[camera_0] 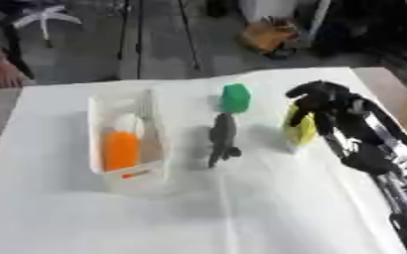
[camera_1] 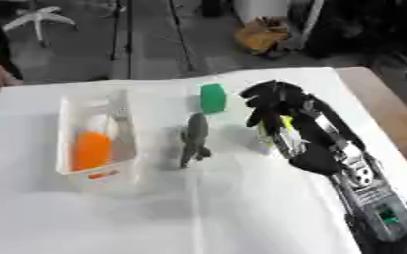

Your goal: Pick up objects on the table and place them in the box.

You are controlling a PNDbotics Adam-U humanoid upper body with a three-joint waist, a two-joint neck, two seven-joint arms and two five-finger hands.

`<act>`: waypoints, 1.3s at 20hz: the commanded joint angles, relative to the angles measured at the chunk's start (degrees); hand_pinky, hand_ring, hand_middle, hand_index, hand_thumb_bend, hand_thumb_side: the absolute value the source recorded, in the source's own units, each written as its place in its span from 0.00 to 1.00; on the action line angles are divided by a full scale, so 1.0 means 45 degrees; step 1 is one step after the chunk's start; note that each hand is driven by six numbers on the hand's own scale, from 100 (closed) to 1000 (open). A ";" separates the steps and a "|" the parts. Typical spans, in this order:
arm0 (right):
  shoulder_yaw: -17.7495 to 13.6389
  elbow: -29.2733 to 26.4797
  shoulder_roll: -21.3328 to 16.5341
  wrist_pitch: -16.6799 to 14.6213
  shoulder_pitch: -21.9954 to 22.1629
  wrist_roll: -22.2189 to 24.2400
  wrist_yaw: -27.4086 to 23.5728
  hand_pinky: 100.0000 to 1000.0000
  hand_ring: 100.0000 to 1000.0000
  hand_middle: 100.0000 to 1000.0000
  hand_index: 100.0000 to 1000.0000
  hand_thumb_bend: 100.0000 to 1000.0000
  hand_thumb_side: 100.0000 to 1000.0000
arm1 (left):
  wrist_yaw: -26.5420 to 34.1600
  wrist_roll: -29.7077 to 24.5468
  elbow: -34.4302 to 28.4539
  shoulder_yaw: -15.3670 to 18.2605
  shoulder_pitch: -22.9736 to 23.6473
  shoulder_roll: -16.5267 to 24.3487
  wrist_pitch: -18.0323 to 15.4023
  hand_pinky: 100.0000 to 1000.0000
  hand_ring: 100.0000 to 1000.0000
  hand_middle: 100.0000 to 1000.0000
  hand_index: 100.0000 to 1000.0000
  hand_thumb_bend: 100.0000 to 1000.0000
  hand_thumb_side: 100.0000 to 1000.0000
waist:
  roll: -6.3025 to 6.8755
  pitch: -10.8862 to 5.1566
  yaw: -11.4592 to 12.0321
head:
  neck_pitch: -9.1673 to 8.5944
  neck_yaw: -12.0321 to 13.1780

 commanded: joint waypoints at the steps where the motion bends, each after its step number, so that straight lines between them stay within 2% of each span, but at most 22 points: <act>1: -0.0084 -0.0318 -0.0239 -0.0003 -0.0110 0.0003 -0.0061 0.50 0.50 0.75 0.74 0.00 0.51 | 0.0047 -0.0012 -0.0289 0.0093 -0.0118 0.0145 -0.0010 0.40 0.71 0.82 0.86 0.33 1.00 | 0.0021 -0.0167 0.0000 | -0.0042 -0.0034; 20: -0.0059 -0.0286 -0.0318 0.0008 -0.0166 -0.0069 -0.0018 0.51 0.51 0.76 0.75 0.00 0.50 | 0.0032 -0.0011 -0.0300 0.0112 -0.0075 0.0167 0.0001 0.40 0.71 0.82 0.86 0.33 1.00 | -0.0031 -0.0183 0.0048 | -0.0027 -0.0016; 26: -0.0114 0.0254 -0.1359 -0.0223 -0.0746 -0.0504 0.0215 0.52 0.52 0.77 0.76 0.00 0.48 | -0.0006 -0.0124 -0.0228 0.0060 -0.0042 0.0204 0.0081 0.40 0.71 0.82 0.86 0.33 1.00 | -0.0061 -0.0257 0.0040 | 0.0039 -0.0033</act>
